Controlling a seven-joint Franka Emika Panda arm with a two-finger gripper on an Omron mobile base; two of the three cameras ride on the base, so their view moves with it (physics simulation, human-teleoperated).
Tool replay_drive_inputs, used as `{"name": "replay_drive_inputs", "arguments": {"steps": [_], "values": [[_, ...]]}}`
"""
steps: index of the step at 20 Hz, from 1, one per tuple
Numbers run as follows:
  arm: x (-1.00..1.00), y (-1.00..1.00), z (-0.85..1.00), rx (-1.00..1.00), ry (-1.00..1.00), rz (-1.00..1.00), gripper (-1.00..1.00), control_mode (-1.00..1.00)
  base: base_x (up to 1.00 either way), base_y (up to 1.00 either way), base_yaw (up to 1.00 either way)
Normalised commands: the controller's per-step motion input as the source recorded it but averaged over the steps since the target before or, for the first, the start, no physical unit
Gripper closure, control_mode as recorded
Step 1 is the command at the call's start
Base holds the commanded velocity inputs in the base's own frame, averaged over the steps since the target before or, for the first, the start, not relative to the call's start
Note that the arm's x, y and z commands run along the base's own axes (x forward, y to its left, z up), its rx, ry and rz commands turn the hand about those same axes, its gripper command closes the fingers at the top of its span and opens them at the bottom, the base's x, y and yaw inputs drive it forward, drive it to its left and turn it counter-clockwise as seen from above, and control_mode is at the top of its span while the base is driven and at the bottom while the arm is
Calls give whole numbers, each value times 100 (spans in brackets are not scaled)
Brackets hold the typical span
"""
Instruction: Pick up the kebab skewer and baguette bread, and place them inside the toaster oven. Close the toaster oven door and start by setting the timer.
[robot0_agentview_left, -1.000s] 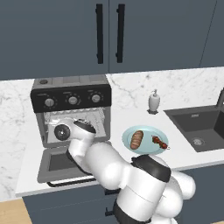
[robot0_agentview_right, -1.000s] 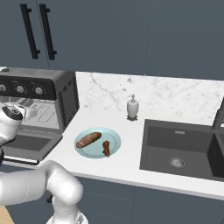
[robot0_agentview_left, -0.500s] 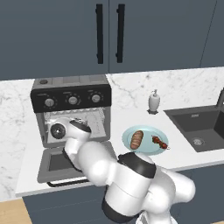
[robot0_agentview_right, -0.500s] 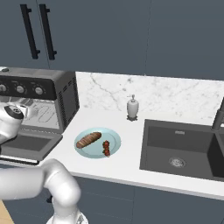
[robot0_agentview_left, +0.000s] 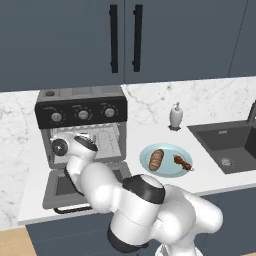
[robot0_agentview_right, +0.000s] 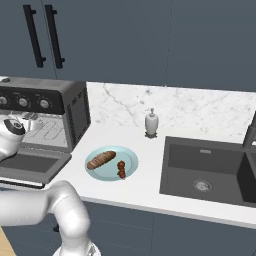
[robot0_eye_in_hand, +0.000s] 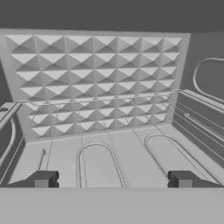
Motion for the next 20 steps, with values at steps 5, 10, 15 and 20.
{"name": "replay_drive_inputs", "arguments": {"steps": [5, 10, 15, 20], "values": [[-9, 2, -56, -7, 10, 2, -100, -100, 0, 0, 0], [-34, 5, -75, -7, 17, 5, -100, -100, 0, 0, 0], [-54, 5, -84, -8, 13, 6, -100, -100, 0, 0, 0], [-77, 2, -84, -7, 10, 7, -100, -100, 0, 0, 0]]}}
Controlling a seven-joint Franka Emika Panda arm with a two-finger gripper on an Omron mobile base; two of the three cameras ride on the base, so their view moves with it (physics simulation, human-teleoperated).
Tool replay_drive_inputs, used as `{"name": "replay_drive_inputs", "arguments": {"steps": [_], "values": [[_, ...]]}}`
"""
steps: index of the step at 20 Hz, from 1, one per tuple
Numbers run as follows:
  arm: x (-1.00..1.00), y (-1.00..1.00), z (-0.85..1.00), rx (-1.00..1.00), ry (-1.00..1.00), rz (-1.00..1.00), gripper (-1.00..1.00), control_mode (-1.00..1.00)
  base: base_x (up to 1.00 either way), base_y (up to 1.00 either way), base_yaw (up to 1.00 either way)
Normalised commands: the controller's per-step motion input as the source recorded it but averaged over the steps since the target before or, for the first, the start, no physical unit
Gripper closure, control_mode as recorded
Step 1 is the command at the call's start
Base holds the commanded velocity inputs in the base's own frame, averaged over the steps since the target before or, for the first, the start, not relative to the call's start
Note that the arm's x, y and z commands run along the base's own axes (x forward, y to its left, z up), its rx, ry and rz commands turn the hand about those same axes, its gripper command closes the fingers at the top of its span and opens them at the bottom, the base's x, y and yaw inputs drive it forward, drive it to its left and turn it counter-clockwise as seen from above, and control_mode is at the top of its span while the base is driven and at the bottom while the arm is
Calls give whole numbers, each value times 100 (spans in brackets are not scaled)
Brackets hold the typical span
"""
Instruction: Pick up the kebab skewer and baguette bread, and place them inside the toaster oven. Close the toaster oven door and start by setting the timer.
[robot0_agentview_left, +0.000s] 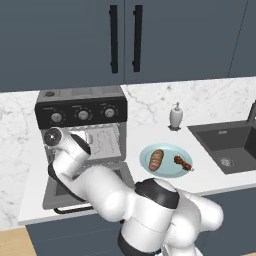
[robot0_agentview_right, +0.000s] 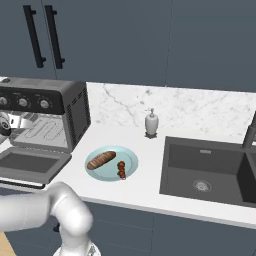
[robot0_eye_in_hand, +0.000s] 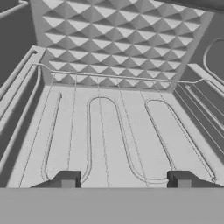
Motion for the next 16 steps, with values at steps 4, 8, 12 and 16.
{"name": "replay_drive_inputs", "arguments": {"steps": [4, 8, 12, 16], "values": [[-95, 0, -75, -3, 16, 7, -100, -100, 0, 0, 0], [-95, 0, -57, 0, 35, 0, -100, -100, 0, 0, 0], [-88, 0, -56, 0, 41, 0, -100, -100, 0, 0, 0], [-91, 0, -58, 0, 38, 0, -100, -100, 0, 0, 0]]}}
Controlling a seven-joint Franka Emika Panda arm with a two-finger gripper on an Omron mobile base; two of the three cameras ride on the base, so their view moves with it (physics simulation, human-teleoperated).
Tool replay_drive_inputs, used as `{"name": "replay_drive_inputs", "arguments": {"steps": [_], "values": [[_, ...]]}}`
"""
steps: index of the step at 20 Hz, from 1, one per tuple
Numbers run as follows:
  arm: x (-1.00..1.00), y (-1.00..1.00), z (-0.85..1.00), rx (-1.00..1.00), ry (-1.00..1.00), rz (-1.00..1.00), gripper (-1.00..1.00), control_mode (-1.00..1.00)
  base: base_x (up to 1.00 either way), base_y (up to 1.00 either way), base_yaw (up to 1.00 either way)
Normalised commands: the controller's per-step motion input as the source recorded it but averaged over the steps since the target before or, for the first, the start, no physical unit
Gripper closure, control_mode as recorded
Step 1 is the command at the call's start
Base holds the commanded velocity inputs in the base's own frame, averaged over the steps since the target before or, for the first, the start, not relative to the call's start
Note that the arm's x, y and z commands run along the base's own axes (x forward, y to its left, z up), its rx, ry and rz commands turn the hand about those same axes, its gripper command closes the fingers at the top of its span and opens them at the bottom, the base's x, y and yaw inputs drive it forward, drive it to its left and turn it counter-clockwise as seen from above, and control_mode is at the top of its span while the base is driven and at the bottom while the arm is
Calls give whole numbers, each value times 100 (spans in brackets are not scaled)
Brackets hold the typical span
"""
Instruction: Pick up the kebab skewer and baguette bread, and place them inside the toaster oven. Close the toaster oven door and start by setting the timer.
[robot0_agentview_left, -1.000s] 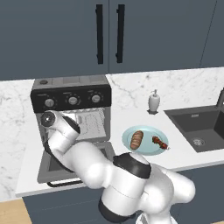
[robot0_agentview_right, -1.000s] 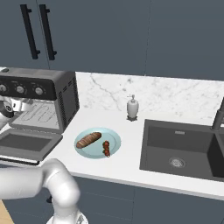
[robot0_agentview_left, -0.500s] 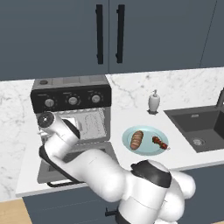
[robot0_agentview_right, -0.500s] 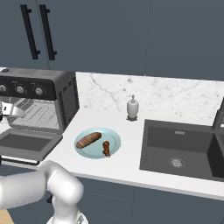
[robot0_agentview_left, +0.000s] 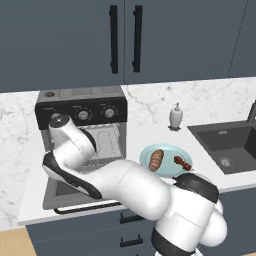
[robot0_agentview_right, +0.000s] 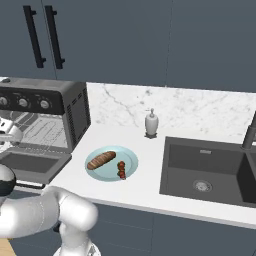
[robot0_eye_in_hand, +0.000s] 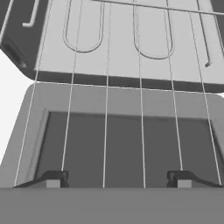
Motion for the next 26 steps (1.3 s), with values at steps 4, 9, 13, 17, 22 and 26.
{"name": "replay_drive_inputs", "arguments": {"steps": [4, 9, 13, 17, 22, 26], "values": [[-100, -20, -45, 0, 33, 2, -100, -100, 0, 0, 0], [-88, -68, 82, 13, 5, 1, -100, -100, 0, 0, 0], [-99, -100, 66, 7, -7, -1, -100, -100, 0, 0, 0], [-65, -100, 6, 8, 0, -16, -100, -100, 0, 0, 0], [16, -100, 0, 1, 14, -32, -100, -100, 0, 0, 0], [25, -100, 0, 0, 21, -28, -100, -100, 0, 0, 0]]}}
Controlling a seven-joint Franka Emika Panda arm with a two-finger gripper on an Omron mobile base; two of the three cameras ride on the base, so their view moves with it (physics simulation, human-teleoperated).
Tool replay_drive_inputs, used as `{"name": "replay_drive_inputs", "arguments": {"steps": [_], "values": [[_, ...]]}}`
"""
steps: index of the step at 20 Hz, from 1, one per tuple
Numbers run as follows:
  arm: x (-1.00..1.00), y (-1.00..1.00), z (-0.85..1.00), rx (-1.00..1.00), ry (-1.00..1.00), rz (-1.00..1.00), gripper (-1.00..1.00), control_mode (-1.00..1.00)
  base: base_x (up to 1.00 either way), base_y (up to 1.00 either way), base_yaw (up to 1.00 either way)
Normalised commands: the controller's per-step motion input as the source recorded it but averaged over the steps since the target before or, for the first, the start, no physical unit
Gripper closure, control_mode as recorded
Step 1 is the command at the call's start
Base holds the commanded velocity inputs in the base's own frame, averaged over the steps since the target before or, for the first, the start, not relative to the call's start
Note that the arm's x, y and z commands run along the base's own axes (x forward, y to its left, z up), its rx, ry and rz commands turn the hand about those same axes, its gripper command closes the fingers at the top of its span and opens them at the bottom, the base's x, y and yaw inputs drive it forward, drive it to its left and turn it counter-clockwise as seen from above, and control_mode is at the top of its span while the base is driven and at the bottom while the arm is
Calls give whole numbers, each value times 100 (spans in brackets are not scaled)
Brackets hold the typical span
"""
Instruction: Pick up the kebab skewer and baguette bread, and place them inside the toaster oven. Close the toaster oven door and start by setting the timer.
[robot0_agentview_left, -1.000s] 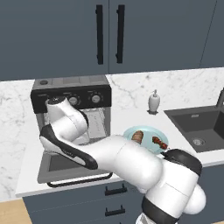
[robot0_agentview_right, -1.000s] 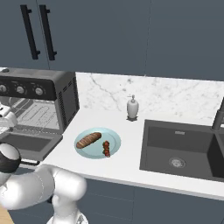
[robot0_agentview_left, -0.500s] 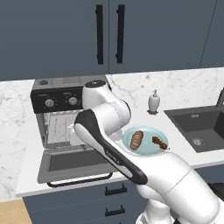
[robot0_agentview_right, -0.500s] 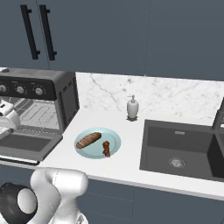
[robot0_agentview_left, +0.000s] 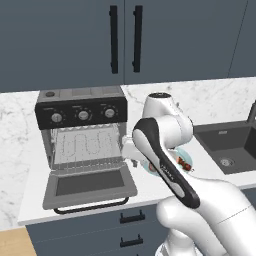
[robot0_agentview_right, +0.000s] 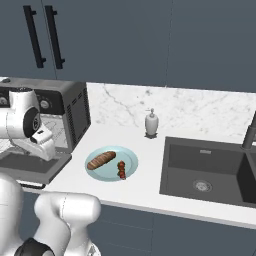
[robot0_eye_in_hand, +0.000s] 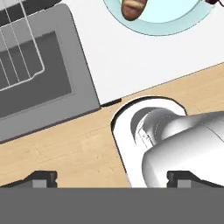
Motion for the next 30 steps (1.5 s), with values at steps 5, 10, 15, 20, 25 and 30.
{"name": "replay_drive_inputs", "arguments": {"steps": [5, 10, 15, 20, 25, 30], "values": [[22, -100, -13, 0, 11, -22, -100, -100, 0, 0, 0], [47, -61, -49, -2, 2, -11, -100, -100, 0, 0, 0], [52, -23, -51, 0, 0, -2, -100, -100, 0, 0, 0], [58, -1, -39, 0, 4, 0, -100, -100, 0, 0, 0], [29, -1, -39, 0, 0, 0, -100, -100, 0, 0, 0], [26, 2, -27, 0, 0, 0, -100, -100, 0, 0, 0]]}}
